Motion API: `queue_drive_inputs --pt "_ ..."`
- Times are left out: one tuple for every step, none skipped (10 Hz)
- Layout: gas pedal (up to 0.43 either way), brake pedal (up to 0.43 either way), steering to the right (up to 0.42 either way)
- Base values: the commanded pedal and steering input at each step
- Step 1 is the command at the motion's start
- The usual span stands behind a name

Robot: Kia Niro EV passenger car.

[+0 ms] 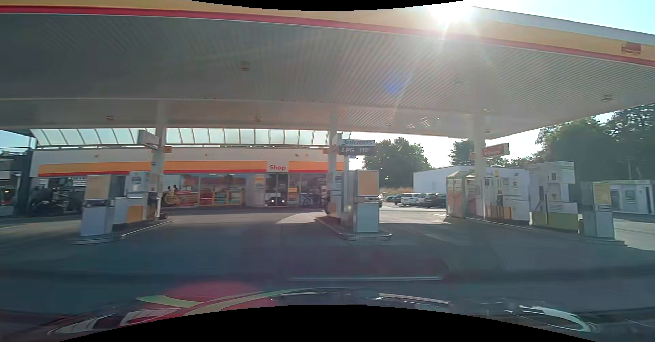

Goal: Follow the waypoints while adhering to traffic rules and regulations

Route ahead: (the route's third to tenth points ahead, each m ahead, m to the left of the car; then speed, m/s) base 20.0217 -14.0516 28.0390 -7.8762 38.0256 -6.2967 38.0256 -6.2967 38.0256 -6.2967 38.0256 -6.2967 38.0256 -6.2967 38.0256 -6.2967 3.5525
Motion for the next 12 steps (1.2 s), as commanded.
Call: queue_drive_inputs --pt "0.079 0.0 0.62" --pt "0.079 0.0 0.615" --pt "0.079 0.0 0.596" --pt "0.079 0.0 0.562" --pt "0.079 0.0 0.524" --pt "0.079 0.0 0.482" --pt "0.079 0.0 0.422" --pt "0.079 0.0 0.338" --pt "0.079 0.0 0.263" --pt "0.079 0.0 0.174" --pt "0.079 0.0 0.095" --pt "0.079 0.0 0.047"
